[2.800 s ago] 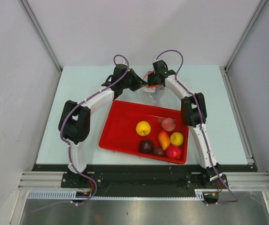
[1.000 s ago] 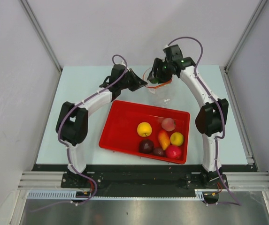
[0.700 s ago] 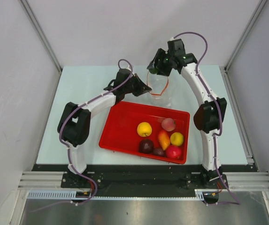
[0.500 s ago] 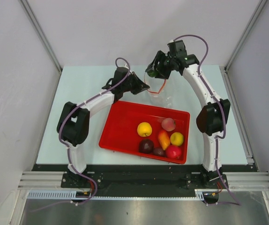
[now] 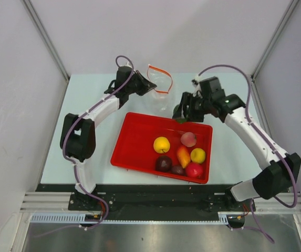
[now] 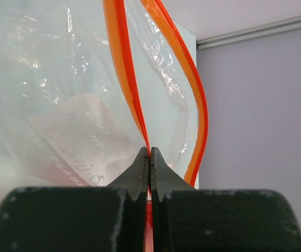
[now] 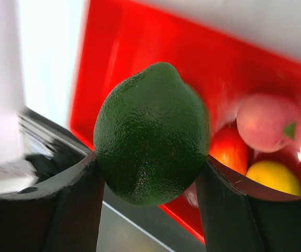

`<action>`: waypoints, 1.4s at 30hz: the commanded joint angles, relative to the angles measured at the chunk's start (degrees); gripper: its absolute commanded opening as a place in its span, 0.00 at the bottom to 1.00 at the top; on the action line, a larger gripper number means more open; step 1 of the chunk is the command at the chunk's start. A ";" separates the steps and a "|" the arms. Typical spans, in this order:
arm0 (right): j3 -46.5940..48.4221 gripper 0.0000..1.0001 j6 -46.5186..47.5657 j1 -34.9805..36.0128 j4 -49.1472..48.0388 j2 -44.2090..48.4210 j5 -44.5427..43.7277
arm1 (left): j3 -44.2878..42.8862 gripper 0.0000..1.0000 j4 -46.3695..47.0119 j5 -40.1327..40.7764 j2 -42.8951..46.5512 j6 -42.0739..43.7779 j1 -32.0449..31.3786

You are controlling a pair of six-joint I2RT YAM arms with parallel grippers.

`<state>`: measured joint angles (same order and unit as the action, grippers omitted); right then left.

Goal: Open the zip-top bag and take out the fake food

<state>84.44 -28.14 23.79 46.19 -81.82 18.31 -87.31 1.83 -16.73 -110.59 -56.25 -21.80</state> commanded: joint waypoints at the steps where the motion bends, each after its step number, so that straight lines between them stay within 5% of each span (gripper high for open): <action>1: -5.69 0.33 1.69 5.29 0.47 -3.69 -4.05 | -6.98 0.00 -5.32 4.40 0.81 6.22 0.80; 10: -6.84 0.39 1.95 9.34 0.74 -11.78 -11.45 | -23.06 0.01 -22.64 20.06 -4.62 13.89 0.45; 14: -6.84 0.53 3.09 9.61 1.27 -14.41 -12.06 | -27.90 0.15 -23.97 21.83 -10.16 14.32 -0.17; 18: -6.84 0.66 3.53 10.13 1.88 -16.09 -12.59 | -36.42 0.37 -28.36 21.04 -16.49 16.26 -0.52; 20: -6.75 0.77 3.71 10.13 1.97 -16.00 -12.85 | -39.69 0.61 -29.16 20.95 -18.17 17.66 -0.61; 24: -6.84 0.94 4.06 10.13 1.79 -16.27 -13.38 | -43.73 0.90 -30.56 21.13 -17.91 20.21 -1.31; 27: -6.75 0.99 3.71 10.13 2.06 -15.31 -13.03 | -43.74 0.96 -32.67 22.61 -14.93 22.93 -2.97; 34: -6.92 1.00 0.81 11.36 2.67 -2.92 -20.65 | -30.58 0.99 -33.91 20.26 2.19 26.90 -11.06; 42: -9.82 1.00 -6.57 12.07 6.01 14.56 -25.51 | 7.28 0.99 -22.94 8.57 43.17 32.08 -20.38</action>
<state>76.47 -29.82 35.40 49.80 -75.44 -2.63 -95.29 -27.40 -1.34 -88.20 -27.79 -41.41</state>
